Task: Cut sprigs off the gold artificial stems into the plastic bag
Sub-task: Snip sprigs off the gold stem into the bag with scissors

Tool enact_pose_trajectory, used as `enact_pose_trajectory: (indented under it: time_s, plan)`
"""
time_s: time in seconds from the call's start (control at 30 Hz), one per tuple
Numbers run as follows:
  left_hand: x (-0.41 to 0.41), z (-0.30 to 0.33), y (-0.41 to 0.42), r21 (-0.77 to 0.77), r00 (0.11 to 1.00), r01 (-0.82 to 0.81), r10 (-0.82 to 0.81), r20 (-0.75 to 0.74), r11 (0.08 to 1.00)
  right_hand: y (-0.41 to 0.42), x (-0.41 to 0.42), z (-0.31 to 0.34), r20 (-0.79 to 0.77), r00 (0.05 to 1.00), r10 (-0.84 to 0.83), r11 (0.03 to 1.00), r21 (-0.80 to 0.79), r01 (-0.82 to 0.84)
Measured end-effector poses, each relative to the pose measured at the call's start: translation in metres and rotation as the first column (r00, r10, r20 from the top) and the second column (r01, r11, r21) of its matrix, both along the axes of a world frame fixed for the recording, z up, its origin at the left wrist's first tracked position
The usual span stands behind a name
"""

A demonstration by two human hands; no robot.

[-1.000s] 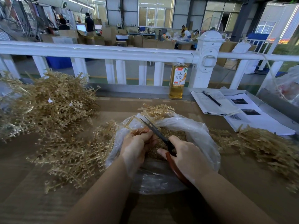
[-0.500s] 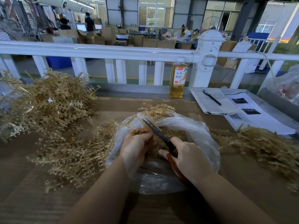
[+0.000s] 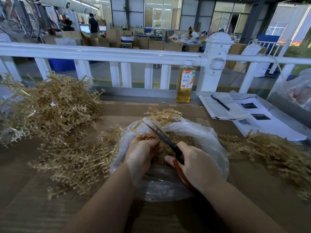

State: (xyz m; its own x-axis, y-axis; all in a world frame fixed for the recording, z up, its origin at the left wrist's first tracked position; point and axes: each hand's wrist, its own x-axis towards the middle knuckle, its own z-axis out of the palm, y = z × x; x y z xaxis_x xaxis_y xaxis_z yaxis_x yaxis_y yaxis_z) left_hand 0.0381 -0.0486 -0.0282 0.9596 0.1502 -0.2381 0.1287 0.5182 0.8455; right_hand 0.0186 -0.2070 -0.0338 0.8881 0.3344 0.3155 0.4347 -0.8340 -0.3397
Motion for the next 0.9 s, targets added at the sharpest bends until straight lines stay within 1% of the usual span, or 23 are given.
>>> enact_pose_trajectory:
  time_s: [0.17, 0.33, 0.63, 0.7, 0.8, 0.9]
  plan:
    - [-0.0021, -0.0008, 0.001, -0.011, 0.999, 0.022, -0.022, 0.024, 1.0, 0.0026, -0.0014, 0.0003, -0.005, 1.0, 0.005, 1.0, 0.0, -0.005]
    - [-0.001, -0.0019, 0.0007, -0.026, 1.0, 0.02, -0.02, -0.012, 0.999, 0.0029, -0.0001, 0.0011, -0.004, 1.0, 0.01, 1.0, -0.002, -0.01]
    - [0.0022, -0.0059, 0.0045, -0.06, 0.998, 0.059, -0.059, 0.003, 0.996, 0.0023, 0.0034, -0.0018, 0.019, 1.0, 0.013, 1.0, -0.009, -0.013]
    - [0.0026, -0.007, 0.0053, -0.072, 0.998, 0.062, -0.062, 0.005, 0.995, 0.0015, 0.0041, -0.0024, 0.009, 1.0, 0.013, 1.0, 0.024, -0.013]
    - [0.0025, -0.0075, 0.0051, -0.117, 0.998, 0.068, -0.066, 0.025, 0.991, 0.0013, 0.0045, -0.0017, 0.013, 1.0, -0.001, 0.992, 0.129, 0.0]
    - [0.0019, -0.0082, 0.0058, -0.161, 0.996, 0.073, -0.065, 0.055, 0.984, 0.0025, 0.0053, -0.001, -0.011, 0.999, -0.034, 0.99, 0.137, 0.035]
